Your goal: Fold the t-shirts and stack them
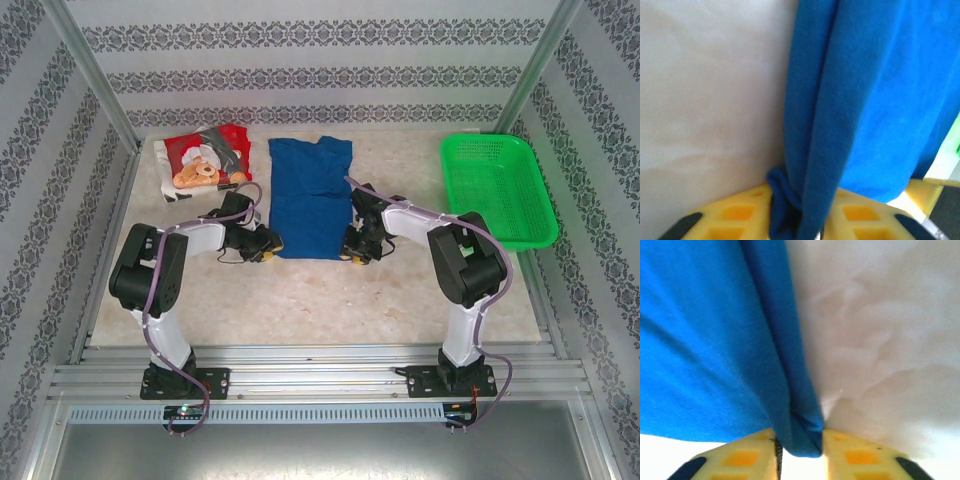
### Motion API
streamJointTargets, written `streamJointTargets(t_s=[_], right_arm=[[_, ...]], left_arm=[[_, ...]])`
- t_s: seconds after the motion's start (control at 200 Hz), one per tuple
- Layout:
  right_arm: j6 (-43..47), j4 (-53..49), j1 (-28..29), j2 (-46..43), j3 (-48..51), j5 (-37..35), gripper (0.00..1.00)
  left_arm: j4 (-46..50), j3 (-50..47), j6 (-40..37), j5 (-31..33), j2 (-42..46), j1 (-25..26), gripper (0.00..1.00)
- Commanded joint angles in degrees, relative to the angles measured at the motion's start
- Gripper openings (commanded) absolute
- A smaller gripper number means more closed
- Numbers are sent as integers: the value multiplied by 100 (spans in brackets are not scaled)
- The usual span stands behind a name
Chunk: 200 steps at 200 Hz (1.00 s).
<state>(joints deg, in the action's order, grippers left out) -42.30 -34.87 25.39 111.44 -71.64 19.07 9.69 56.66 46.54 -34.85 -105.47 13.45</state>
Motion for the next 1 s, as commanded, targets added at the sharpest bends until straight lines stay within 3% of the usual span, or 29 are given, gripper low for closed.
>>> streamJointTargets(t_s=[0.0,0.125,0.19,0.664,0.994], right_arm=[[-23,890,63,386,-351,0,14],[-24,836,54,235,-430,41,1],[-23,794,45,130,-424,53,0],[-138,512,183,-1109,-9,238,0],[-753,558,835,-1977,993,67,0]], left_arm=[[23,302,-143,75,-119,52,17],[301,413,-323,121,8,51,4],[358,379,-357,143,126,44,0],[488,-194,-438,230,1369,62,0],[454,-1341,-10,399,2647,182,0]])
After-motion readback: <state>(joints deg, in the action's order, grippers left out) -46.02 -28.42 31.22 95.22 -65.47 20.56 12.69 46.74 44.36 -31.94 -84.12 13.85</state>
